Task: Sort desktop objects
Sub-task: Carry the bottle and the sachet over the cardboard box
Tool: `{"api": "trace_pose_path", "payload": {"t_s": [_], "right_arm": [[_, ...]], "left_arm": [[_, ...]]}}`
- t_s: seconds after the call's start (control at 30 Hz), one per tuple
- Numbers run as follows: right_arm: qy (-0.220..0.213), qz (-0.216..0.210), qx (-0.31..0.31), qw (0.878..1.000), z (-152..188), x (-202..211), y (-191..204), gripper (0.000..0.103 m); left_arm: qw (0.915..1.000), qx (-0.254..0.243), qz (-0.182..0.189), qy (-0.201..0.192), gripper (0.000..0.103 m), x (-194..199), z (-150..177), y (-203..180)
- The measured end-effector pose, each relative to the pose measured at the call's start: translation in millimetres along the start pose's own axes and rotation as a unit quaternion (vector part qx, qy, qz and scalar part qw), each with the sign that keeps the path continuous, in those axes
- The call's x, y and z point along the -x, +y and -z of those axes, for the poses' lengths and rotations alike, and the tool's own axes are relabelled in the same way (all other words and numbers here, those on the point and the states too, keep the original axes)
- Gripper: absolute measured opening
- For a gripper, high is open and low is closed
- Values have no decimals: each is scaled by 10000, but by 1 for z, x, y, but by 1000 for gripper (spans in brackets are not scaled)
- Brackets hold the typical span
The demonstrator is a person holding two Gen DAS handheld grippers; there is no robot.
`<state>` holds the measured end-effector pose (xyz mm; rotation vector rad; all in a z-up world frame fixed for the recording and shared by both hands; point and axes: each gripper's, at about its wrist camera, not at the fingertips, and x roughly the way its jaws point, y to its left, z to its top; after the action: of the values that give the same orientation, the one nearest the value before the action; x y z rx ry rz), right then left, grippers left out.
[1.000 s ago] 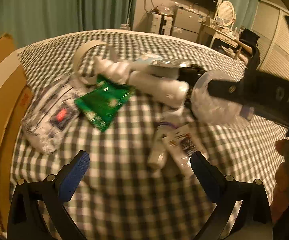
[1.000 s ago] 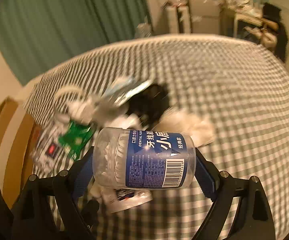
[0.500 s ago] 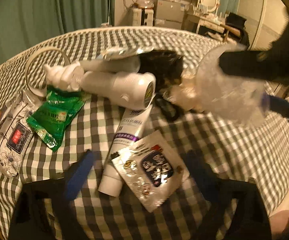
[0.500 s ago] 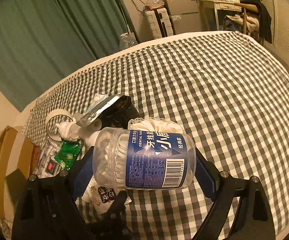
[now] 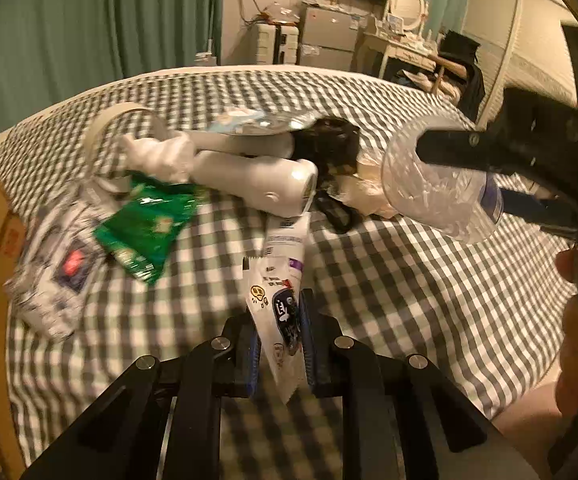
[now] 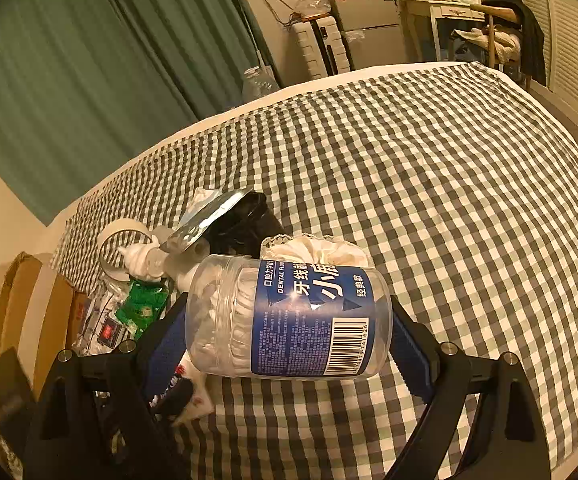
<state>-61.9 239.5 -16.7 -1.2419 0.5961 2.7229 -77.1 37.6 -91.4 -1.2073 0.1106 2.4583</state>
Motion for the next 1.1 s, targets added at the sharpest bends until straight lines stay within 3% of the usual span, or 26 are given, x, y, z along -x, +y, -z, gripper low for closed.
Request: {"api": "trace_pose_path", "payload": {"t_s": [0.23, 0.67, 0.9, 1.1], "right_arm": [[18, 30, 154, 9999, 4, 2, 7, 90], [-20, -74, 387, 9992, 15, 22, 24, 90], [-186, -213, 783, 9965, 25, 54, 53, 90], [-353, -486, 1003, 9931, 29, 88, 83, 90]], "left_arm": [[9997, 222, 66, -103, 3, 21, 11, 14], [9984, 399, -79, -382, 3, 51, -2, 29], [9964, 657, -167, -501, 3, 77, -10, 42], [9942, 667, -105, -836, 3, 114, -22, 50]]}}
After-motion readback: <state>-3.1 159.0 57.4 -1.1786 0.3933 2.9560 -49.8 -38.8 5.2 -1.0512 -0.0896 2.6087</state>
